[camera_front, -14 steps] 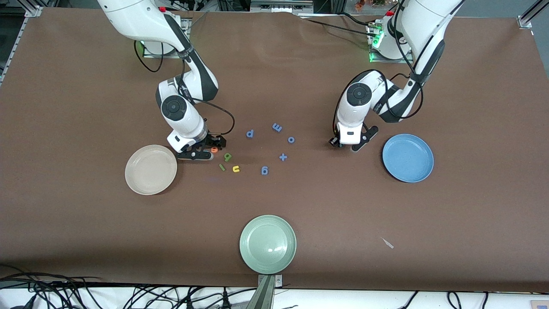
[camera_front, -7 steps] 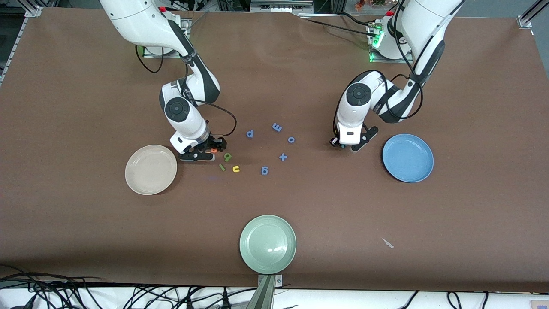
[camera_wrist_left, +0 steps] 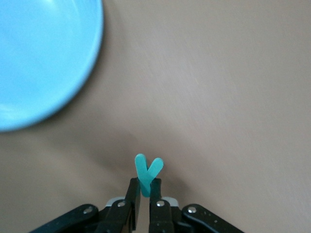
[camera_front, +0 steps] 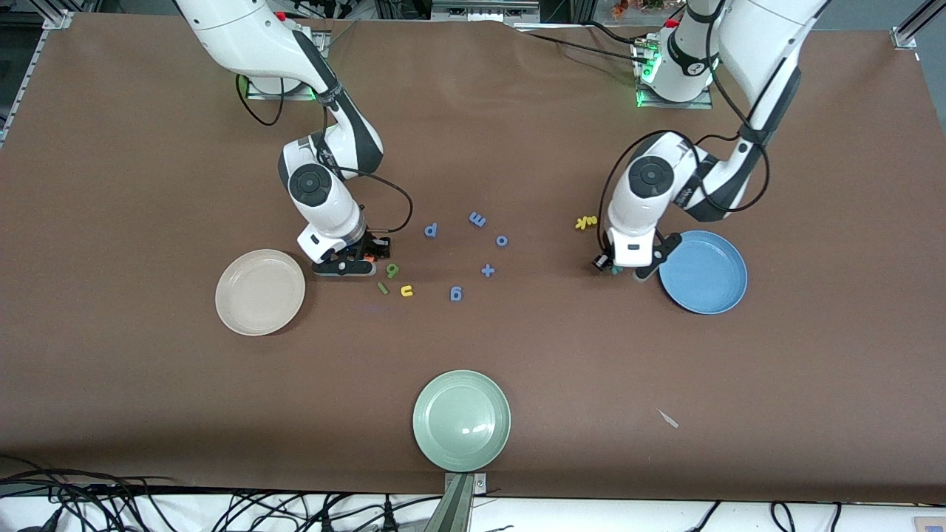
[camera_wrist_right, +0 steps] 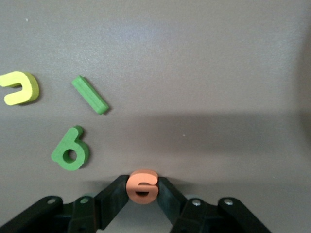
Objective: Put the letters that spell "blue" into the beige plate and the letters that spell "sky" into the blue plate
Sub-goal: 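Carry the Y over the blue plate while the right gripper carries e to beige plate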
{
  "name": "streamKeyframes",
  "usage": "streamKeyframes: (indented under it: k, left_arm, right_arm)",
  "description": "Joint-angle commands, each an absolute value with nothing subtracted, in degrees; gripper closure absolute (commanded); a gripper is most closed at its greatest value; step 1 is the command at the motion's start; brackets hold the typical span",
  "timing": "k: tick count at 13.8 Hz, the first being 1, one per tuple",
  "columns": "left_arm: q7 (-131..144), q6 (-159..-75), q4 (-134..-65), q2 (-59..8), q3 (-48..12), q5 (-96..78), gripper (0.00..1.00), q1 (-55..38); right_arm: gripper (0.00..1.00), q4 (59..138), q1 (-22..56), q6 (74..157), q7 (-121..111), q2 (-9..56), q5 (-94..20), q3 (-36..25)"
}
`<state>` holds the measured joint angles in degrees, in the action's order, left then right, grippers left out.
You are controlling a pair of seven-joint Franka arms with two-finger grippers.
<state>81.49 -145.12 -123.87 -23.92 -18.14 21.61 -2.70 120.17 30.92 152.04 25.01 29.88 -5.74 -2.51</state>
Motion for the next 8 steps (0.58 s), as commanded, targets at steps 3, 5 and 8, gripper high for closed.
streamKeyframes:
  k: [3,5,8]
  left_arm:
    - [69.9,-138.44,-123.4,-19.96,-18.98,20.04,0.91,3.59]
    - [65.32,-135.89,-123.83,-19.07,-18.9,19.07,0.91,5.01]
    - [61.27,-134.82,-124.63,-18.98,-18.81,19.07,0.9,8.86]
  right_arm:
    - [0.83,117.35,31.2,142.24,20.85,26.29,-5.71,-6.67]
    - [0.83,113.58,31.2,134.69,14.01,25.23,-5.71,-10.18]
    - [0.83,110.31,31.2,128.33,1.1,25.14,-5.71,-17.46]
